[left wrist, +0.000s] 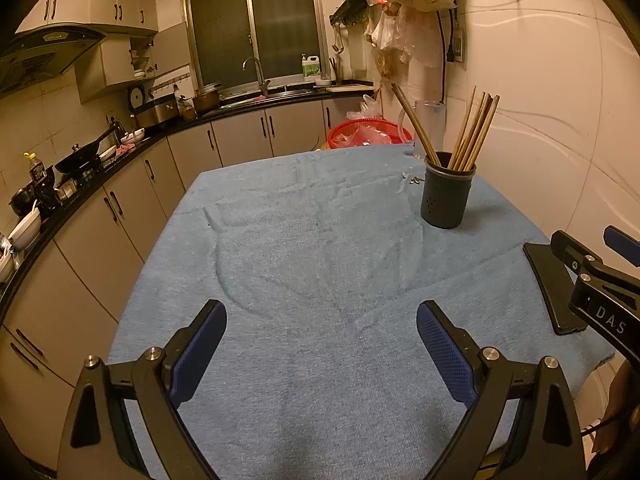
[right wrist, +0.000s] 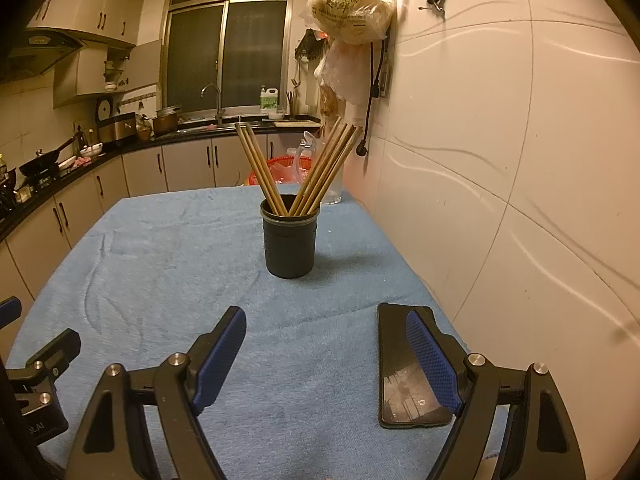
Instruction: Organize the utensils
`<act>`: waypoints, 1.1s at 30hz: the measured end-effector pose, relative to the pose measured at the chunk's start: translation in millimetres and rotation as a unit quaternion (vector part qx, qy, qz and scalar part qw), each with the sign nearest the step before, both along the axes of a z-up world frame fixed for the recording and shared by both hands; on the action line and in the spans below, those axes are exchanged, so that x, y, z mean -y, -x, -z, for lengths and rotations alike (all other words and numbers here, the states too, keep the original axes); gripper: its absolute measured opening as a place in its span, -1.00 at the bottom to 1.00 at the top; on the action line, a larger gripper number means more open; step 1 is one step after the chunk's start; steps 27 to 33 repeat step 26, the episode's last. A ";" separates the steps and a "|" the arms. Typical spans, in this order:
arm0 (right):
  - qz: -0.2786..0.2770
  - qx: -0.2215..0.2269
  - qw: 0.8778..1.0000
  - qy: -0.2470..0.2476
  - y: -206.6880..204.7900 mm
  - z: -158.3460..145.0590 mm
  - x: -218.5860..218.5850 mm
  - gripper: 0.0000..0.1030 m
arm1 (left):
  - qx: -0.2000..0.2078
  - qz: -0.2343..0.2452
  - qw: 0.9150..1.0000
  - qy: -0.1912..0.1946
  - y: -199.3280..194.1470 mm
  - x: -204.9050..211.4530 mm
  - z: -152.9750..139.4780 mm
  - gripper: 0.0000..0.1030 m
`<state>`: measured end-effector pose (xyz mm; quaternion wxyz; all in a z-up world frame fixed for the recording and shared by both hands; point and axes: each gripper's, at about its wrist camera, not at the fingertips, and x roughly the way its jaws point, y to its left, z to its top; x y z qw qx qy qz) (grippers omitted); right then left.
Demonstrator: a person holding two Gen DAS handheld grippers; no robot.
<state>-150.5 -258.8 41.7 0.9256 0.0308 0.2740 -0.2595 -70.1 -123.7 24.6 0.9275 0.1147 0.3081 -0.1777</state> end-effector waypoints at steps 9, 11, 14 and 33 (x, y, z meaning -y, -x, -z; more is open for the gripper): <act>0.000 0.001 1.000 0.002 -1.8 -1.0 -1.2 0.64 | 0.002 0.001 1.000 0.003 -0.3 -1.4 -1.0 0.86; 0.000 0.002 1.000 0.002 -1.8 -1.2 -1.3 0.64 | 0.002 0.002 1.000 0.004 0.3 -2.0 -1.0 0.86; -0.001 0.003 1.000 0.004 -2.0 -2.1 -2.4 0.64 | 0.003 0.001 1.000 0.005 0.2 -2.5 -1.1 0.86; -0.030 -0.018 0.999 -0.013 -31.5 9.8 -4.0 0.64 | -0.039 -0.058 0.998 0.009 -38.2 -31.8 13.1 0.86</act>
